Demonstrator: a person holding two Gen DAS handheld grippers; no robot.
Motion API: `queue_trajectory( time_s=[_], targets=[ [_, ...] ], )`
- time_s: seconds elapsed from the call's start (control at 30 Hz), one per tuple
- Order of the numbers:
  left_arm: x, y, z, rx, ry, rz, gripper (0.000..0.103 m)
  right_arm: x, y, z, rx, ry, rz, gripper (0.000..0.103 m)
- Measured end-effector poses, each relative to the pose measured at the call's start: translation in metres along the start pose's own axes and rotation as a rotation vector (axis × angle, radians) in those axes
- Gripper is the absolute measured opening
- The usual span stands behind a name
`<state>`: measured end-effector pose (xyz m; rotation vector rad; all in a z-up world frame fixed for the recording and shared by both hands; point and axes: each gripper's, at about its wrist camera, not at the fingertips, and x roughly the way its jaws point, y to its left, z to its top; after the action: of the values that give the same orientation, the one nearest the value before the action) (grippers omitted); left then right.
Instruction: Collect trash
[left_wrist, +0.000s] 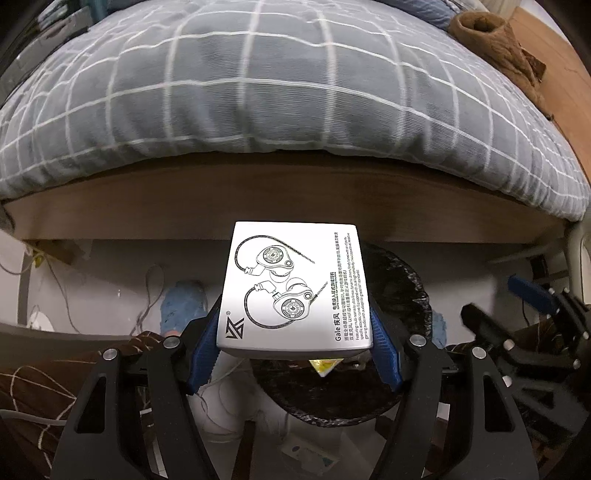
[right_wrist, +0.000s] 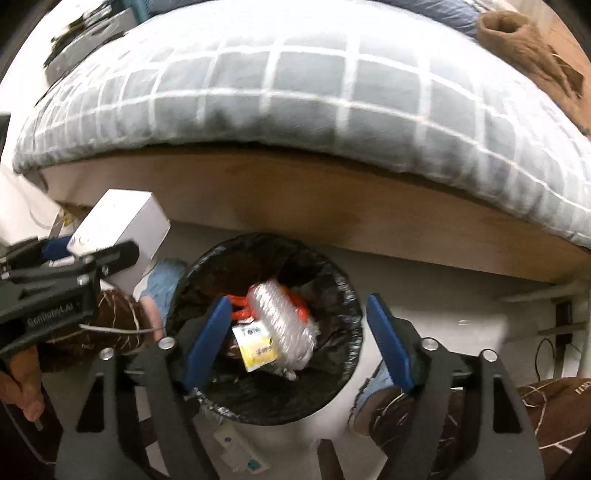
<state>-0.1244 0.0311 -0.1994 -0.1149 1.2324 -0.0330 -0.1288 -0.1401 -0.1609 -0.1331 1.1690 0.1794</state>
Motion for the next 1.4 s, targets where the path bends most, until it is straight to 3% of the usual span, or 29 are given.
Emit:
queue_trajectory(
  time_s=[0.3,0.53,0.6,0.67,0.83,1.13,1.4],
  targets=[
    [0.004,-0.027,0.000,0.036,0.011,-0.021,0.068,-0.017,-0.041,-0.003,0.072,-0.037,-0.049,0.094],
    [0.006,-0.043,-0.001,0.070,0.018,-0.032,0.069,-0.019,-0.044,-0.001,0.091,-0.041,-0.050,0.094],
    [0.003,-0.044,0.000,0.072,0.007,-0.027,0.073,-0.020,-0.044,0.000,0.096,-0.044,-0.053,0.094],
    [-0.002,-0.044,0.002,0.075,-0.010,-0.016,0.085,-0.020,-0.044,0.000,0.102,-0.053,-0.058,0.094],
    [-0.018,-0.044,0.008,0.075,-0.053,0.011,0.093,-0.031,-0.041,0.005,0.097,-0.085,-0.078,0.094],
    [-0.096,-0.030,0.021,0.045,-0.211,0.040,0.097,-0.104,-0.038,0.028,0.117,-0.239,-0.112,0.094],
    [-0.181,-0.032,0.019,0.020,-0.351,0.026,0.097,-0.182,-0.033,0.021,0.120,-0.356,-0.121,0.094]
  ],
)
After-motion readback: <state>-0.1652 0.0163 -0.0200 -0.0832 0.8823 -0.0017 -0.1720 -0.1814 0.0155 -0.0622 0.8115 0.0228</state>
